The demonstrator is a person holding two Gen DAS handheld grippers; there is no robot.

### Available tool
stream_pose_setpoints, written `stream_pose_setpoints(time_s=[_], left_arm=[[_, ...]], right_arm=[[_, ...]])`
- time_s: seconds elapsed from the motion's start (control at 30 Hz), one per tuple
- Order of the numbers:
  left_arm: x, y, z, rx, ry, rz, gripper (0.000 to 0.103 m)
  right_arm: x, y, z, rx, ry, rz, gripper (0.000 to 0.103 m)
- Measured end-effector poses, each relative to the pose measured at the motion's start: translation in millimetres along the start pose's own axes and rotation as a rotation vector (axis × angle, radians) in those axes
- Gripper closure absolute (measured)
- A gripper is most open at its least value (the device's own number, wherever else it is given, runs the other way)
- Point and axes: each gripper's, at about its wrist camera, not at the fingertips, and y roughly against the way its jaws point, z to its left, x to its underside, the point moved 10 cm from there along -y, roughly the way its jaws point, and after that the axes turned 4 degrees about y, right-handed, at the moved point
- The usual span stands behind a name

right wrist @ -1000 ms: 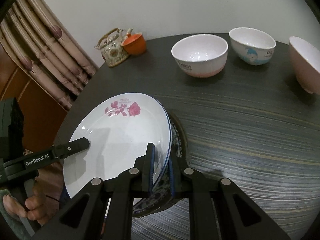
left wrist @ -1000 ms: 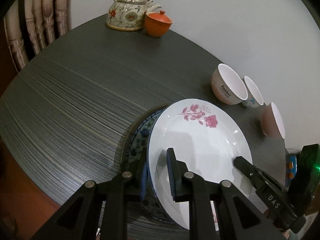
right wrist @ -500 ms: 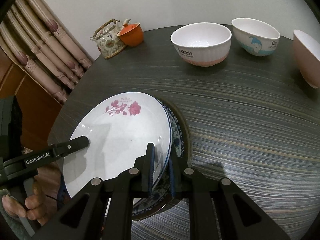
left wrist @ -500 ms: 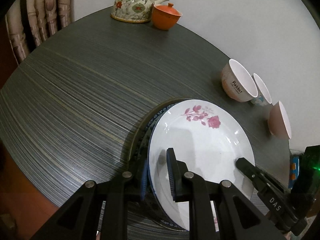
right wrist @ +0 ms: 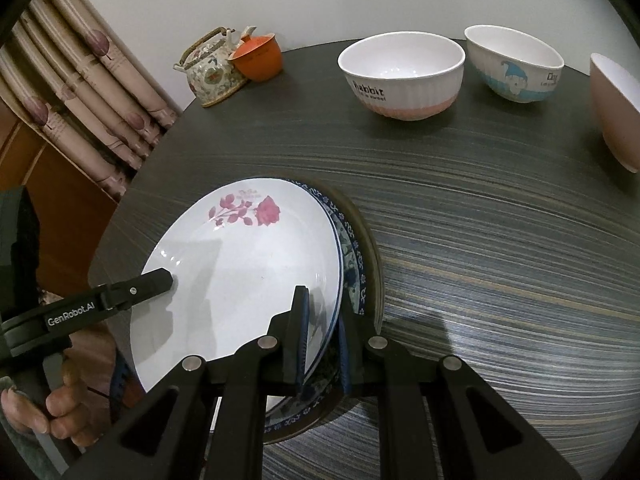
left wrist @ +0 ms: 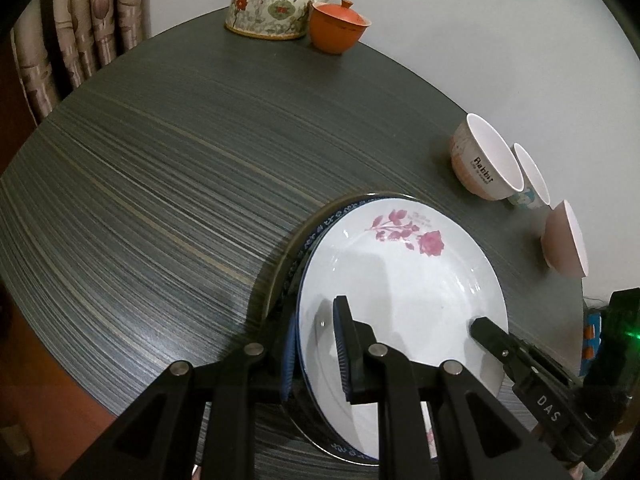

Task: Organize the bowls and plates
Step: 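Carry the pink-flowered plate with the right tool onto the blue-and-white plates, then open the right tool to release the pink-flowered plate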

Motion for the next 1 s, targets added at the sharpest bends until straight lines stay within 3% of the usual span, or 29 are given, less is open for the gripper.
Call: stream_pose_setpoints(time_s=[0.43,0.63,0.87,1.0], left_arm=[[1,-3,-1,-0.017,-0.003,0.008,0.084],[0,0,2,-0.021,0.002,0.005,0.084],[0,1,2,-0.031,-0.004,-0.002,0.084],[0,2,3,-0.043,-0.011,-0.009,0.084]], right_arm=[[-1,-1,2,0.037,-0.011,0.029,0.085],[-3,-3,6,0.083,0.007,0.047,0.078],[-11,1,13,0.115,0.022,0.035,0.063],[-12,1,14,0.12,0.025,0.033,0.061]])
